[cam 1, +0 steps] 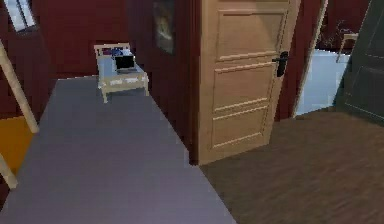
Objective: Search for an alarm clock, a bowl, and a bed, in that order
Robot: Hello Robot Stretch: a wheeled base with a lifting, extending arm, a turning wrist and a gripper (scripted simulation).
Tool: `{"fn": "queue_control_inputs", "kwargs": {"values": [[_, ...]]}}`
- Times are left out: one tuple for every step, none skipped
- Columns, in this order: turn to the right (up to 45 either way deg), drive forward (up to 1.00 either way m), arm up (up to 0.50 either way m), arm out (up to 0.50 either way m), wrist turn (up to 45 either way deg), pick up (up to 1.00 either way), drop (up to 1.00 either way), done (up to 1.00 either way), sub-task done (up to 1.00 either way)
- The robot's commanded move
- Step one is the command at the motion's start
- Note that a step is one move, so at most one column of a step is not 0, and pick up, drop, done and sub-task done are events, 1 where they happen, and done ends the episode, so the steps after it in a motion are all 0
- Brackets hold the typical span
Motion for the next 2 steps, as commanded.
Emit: {"fn": "queue_control_inputs", "kwargs": {"values": [[42.0, 0.0, 0.0, 0.0, 0.0, 0.0, 0.0, 0.0, 0.0], [0.0, 1.0, 0.0, 0.0, 0.0, 0.0, 0.0, 0.0, 0.0]]}}
